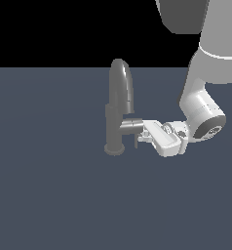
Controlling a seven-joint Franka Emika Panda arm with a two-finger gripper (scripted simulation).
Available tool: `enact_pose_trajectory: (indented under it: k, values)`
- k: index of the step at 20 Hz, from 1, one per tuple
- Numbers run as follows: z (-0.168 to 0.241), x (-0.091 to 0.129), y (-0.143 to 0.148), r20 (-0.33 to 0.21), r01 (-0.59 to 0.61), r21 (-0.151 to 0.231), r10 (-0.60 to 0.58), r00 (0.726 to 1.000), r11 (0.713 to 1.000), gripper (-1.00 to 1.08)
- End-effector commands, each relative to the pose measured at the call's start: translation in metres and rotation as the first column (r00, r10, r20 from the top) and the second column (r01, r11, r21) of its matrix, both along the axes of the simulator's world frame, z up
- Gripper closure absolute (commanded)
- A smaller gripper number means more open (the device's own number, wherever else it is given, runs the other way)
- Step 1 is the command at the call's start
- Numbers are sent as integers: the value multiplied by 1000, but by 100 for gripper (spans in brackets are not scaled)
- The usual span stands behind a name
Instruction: Turn on the faucet by rotating a designated handle.
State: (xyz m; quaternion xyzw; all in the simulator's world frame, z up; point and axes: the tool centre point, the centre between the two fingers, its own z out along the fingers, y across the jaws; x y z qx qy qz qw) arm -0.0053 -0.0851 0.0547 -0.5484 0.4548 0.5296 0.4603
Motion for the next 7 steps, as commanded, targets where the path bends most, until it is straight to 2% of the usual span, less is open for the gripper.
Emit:
enact_pose_trajectory:
  k: [1, 7]
  values:
    - [-13, 1, 12, -21, -11, 9, 11, 1000, 1000, 108]
    - [-20, 10, 16, -28, -12, 10, 13, 1000, 1000, 108]
